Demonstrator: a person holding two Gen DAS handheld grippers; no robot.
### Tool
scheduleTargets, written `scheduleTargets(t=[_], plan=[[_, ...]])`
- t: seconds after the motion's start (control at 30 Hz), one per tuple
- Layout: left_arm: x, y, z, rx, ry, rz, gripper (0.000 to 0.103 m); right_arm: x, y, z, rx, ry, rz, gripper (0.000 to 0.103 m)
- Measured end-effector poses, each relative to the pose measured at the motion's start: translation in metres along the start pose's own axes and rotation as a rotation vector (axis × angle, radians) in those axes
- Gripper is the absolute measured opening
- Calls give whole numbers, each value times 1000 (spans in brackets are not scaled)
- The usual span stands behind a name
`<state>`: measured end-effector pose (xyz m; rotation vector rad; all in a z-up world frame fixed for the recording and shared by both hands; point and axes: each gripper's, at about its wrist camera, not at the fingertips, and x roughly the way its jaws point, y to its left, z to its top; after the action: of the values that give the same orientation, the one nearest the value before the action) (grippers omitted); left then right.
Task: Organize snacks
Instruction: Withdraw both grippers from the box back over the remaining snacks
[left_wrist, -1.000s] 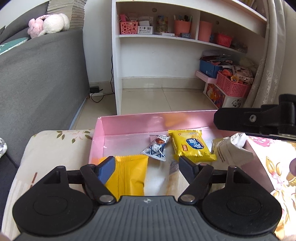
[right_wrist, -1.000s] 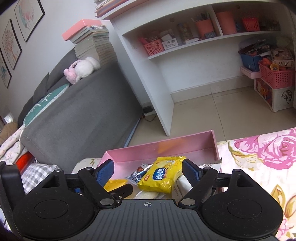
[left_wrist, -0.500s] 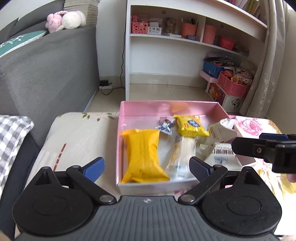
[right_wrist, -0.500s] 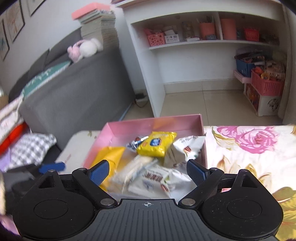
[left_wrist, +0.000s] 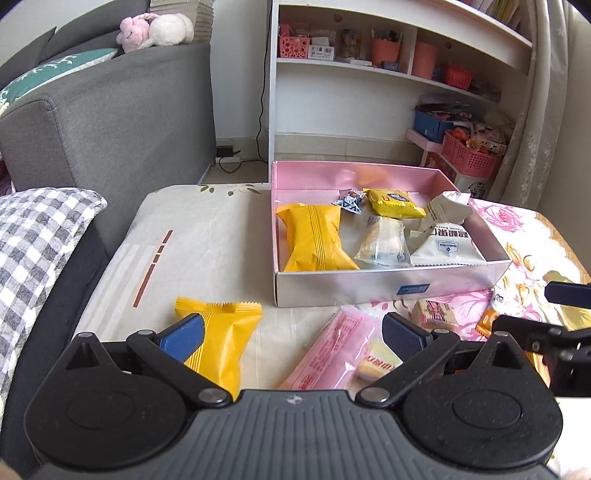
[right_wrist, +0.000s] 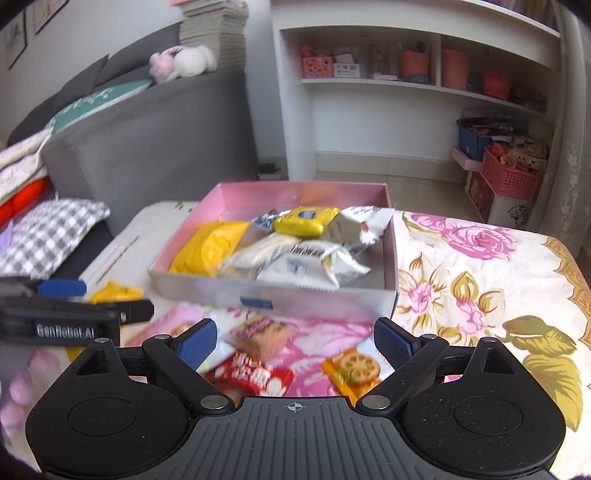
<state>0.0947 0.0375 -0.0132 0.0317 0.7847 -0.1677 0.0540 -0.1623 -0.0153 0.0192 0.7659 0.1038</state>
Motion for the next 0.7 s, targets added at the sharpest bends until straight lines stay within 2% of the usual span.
scheduleTargets(t=[0.13, 0.27, 0.4, 0.53, 0.7], plan=[[-6, 3, -8, 13, -13, -21, 103, 1, -2, -13, 12, 43, 36, 95], [-9, 4, -22, 41, -2, -76, 103, 3, -4, -26, 18, 91, 64, 96], [-12, 1, -35, 98, -4, -144, 103, 6, 1, -37, -40, 128, 94, 96], [-16, -2, -46, 161, -11, -186, 103, 6, 3, -43, -106, 130, 76, 96], [-19, -7, -55, 225, -11, -244, 102, 4, -1, -42, -107, 124, 78, 96]])
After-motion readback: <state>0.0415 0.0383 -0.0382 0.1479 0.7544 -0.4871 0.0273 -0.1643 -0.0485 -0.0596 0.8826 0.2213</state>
